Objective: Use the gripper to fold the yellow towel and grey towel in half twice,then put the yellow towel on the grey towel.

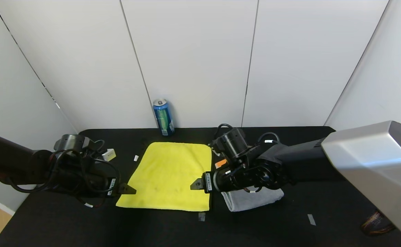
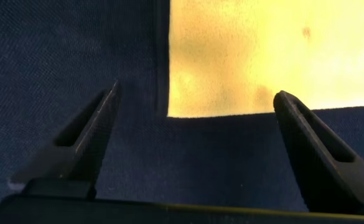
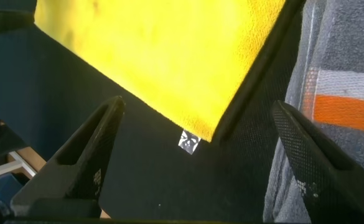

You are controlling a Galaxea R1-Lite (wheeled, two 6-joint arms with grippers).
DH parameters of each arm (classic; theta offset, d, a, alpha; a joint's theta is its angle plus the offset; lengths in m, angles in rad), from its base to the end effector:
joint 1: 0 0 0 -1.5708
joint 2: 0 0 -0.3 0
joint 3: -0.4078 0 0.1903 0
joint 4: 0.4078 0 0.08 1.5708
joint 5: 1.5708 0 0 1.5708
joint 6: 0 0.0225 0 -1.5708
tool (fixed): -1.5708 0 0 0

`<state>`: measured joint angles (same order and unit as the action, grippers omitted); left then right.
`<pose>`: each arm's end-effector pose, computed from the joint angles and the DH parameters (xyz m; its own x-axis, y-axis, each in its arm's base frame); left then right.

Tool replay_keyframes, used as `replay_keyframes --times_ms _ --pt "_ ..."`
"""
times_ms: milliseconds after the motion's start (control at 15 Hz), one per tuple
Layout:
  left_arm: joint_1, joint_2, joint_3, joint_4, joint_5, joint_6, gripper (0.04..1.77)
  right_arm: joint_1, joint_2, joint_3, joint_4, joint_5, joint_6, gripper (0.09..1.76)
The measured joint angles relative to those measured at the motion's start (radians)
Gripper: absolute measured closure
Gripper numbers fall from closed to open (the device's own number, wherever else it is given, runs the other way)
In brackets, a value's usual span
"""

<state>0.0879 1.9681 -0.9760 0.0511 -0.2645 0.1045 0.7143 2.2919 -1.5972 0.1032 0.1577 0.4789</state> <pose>0.3253 0.0228 0.0838 0.5070 -0.2178 -0.8340 0.1359 0.9757 -0.1721 0.3392 0.2987 0.0983 0.4181 0.5704 -0.7070 -0.3985 0.8146 0.4215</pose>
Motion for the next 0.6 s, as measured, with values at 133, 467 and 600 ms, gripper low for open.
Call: replay_keyframes --times_ms 133,467,600 --pt "0.0 0.004 0.003 0.0 0.001 0.001 0.09 0.003 0.004 -0.001 -0.001 0.0 0.0 0.14" --pt "-0.007 0.023 0.003 0.0 0.002 0.001 0.09 0.006 0.022 -0.006 -0.006 0.0 -0.002 0.14" --pt "-0.005 0.031 -0.001 -0.001 0.002 0.001 0.09 0.007 0.03 -0.006 -0.006 0.0 -0.001 0.14"
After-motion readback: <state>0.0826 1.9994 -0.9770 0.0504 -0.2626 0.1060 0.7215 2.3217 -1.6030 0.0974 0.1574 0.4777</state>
